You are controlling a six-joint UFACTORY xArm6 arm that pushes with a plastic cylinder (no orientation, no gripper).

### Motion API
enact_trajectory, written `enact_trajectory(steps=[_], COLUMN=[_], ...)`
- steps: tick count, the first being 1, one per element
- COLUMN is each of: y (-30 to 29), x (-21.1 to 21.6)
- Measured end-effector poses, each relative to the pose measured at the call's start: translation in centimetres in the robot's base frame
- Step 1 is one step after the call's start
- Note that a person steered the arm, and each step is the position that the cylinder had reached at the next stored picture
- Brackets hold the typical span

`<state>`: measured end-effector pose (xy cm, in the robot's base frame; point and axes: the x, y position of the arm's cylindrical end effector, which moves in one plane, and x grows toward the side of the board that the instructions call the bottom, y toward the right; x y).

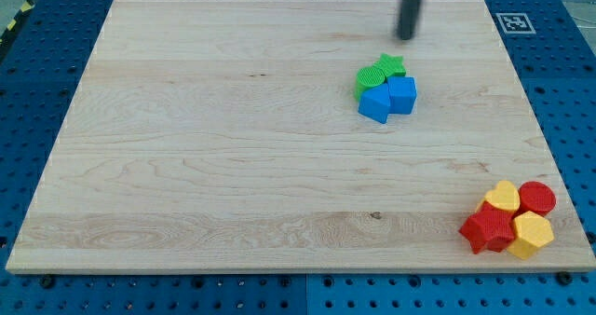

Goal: Push the yellow hexagon into the red star

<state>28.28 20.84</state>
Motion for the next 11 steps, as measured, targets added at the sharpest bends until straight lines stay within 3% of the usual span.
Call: enact_trajectory(steps=[1,3,4,5,6,9,10,11], y=[12.2,13.7,13.5,13.4,13.0,5.0,0.3,-0.7], x=[4.5,9.0,21.1,29.1,33.2,33.1,31.1,29.2])
